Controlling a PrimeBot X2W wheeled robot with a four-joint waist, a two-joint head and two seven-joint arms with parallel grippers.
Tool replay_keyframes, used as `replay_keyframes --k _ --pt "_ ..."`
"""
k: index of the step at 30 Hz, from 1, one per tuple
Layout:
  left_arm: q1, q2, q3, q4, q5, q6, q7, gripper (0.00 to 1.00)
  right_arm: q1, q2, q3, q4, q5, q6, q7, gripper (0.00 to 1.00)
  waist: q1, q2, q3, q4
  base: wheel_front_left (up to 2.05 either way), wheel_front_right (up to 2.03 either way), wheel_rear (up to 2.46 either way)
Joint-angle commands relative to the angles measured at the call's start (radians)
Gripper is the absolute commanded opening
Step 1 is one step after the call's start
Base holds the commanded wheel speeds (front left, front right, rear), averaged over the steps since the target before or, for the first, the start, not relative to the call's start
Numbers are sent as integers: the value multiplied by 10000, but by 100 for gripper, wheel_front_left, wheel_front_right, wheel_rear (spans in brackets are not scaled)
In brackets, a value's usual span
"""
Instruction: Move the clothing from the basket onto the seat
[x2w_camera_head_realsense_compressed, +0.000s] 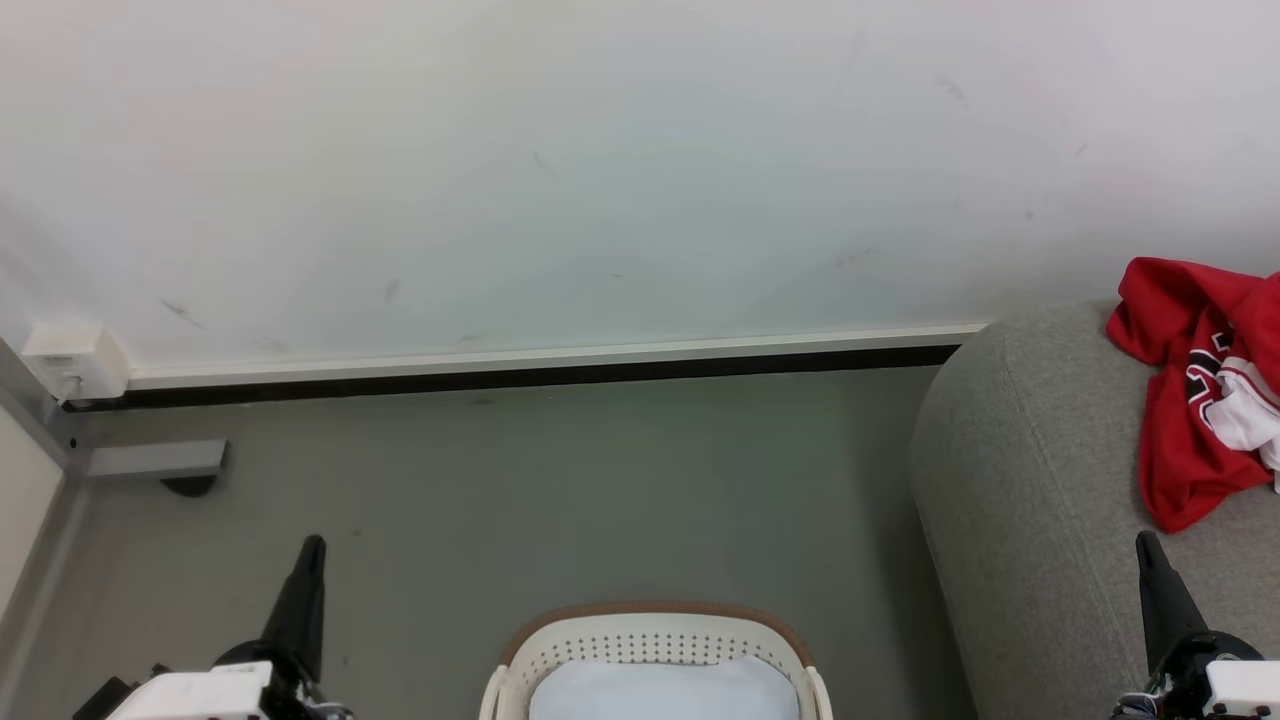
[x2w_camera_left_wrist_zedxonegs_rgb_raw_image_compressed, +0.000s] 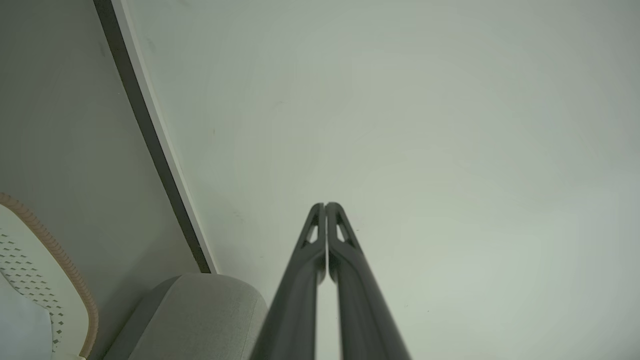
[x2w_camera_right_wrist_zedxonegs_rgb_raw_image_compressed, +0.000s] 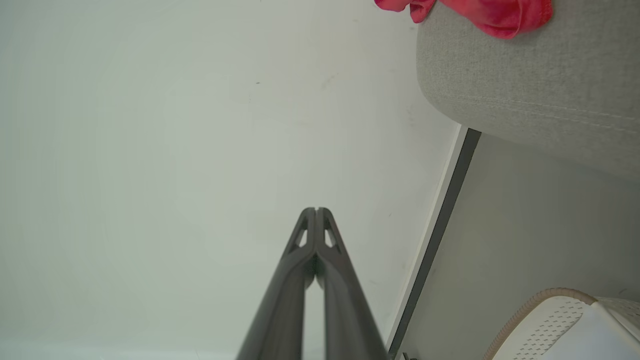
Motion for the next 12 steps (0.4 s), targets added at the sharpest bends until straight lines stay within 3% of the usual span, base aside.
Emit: replay_keyframes --k 1,12 --pt "-88 24 18 -26 -137 -63 38 0 -109 -31 -42 -47 -17 -24 43 0 0 -1 0 0 0 0 0" --pt "-87 24 17 -27 -138 -63 37 0 -109 -31 -44 -47 -19 -25 44 0 0 -1 0 0 0 0 0"
